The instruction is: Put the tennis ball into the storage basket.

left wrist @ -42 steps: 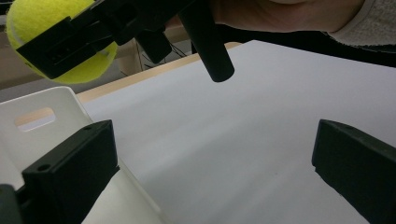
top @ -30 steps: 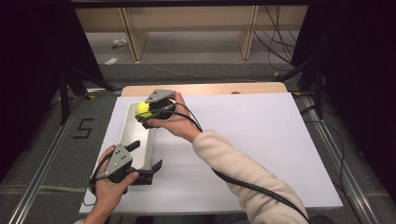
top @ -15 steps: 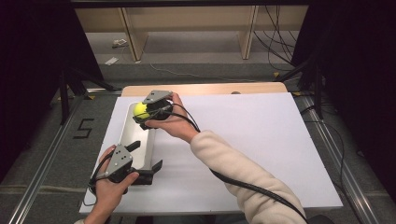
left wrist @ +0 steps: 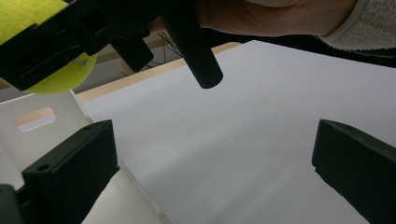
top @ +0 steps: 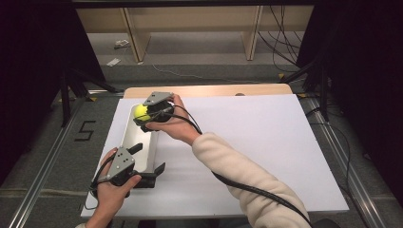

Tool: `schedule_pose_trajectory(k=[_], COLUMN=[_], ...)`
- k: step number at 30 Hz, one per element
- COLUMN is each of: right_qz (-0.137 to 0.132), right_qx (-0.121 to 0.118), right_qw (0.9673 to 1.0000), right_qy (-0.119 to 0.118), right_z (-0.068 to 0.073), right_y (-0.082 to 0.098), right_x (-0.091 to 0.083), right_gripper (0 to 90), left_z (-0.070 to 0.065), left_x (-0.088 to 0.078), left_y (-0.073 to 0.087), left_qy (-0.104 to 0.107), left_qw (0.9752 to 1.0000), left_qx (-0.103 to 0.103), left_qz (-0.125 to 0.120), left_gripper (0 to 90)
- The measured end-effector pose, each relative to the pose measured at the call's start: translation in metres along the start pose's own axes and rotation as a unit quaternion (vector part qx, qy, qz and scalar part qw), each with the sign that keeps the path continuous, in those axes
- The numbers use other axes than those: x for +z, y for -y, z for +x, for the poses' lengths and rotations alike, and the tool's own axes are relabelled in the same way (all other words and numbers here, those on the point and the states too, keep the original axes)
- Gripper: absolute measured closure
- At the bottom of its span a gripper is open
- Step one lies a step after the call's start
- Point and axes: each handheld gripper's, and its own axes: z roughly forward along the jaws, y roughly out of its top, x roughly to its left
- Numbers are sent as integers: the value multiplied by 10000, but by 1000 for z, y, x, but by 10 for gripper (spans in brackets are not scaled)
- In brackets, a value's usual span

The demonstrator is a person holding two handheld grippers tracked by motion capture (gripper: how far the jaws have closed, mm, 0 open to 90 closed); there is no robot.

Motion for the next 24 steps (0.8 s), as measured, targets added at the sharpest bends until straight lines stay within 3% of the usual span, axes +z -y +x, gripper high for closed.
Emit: schedule_pose_trajectory(k=[24], right_qz=[34], right_qx=[15], right_qw=[10000], right_qy=[-77], right_z=[4], right_y=[-1], right_x=[8], right_gripper=[267], left_z=[0], left_x=[0], left_y=[0], left_qy=[9], left_qw=[10000], left_qx=[13], left_qz=[15], left_gripper=[0])
